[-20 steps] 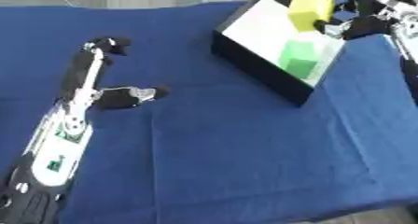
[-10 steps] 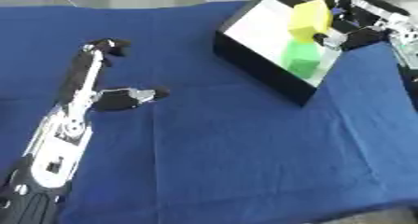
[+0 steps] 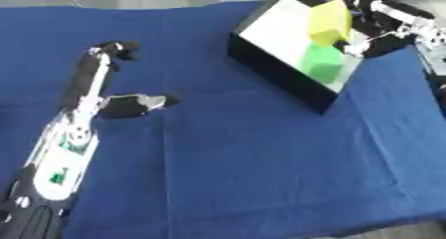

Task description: Pick up the objects with one hand, pass them to the other hand, and then place them into the box on the other side of the table.

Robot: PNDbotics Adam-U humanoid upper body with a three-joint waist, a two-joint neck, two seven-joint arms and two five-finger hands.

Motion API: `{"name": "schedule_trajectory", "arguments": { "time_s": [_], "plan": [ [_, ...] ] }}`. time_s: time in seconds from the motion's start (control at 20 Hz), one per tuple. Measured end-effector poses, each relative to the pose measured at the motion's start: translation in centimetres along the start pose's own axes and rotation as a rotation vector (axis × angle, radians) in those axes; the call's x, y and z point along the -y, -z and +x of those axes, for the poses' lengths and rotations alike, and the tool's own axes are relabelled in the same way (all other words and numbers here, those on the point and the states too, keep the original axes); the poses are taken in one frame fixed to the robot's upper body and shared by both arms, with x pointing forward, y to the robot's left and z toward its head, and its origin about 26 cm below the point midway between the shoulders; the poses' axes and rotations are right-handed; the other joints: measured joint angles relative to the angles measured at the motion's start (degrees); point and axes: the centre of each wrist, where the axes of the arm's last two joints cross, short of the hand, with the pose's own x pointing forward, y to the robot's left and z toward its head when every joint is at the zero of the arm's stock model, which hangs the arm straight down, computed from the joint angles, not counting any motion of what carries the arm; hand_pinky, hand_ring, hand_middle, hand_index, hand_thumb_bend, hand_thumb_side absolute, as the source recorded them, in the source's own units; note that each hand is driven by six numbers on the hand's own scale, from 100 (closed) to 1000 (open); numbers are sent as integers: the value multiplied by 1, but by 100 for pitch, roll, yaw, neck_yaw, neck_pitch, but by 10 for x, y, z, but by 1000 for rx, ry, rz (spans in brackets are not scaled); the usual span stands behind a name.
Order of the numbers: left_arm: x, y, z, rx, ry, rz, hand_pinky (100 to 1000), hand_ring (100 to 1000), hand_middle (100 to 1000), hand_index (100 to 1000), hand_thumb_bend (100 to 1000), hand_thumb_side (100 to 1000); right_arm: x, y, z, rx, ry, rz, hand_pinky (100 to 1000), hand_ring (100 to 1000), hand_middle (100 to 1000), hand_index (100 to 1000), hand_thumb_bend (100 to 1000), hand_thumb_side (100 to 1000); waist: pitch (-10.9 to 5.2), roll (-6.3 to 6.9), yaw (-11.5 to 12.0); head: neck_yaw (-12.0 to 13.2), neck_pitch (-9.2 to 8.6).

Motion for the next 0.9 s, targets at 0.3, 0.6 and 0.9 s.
{"name": "schedule_trajectory", "arguments": {
  "time_s": [0.3, 0.6, 0.9],
  "plan": [
    [0, 0, 0, 0, 4, 0, 655, 721, 599, 777, 979, 518, 1, 1, 1, 16, -14, -16, 909, 1000, 926, 952, 323, 152, 0, 0, 7, 17, 0],
    [0, 0, 0, -1, 8, -1, 654, 721, 599, 776, 978, 518, 2, 2, 4, 25, -5, -36, 908, 1000, 926, 952, 309, 104, 0, 0, 16, 36, 0],
    [1, -1, -1, -3, 9, -3, 654, 721, 598, 776, 976, 515, 8, 5, 12, 58, 35, -89, 900, 1000, 915, 945, 279, 100, 0, 0, 19, 82, 0]
  ]
}}
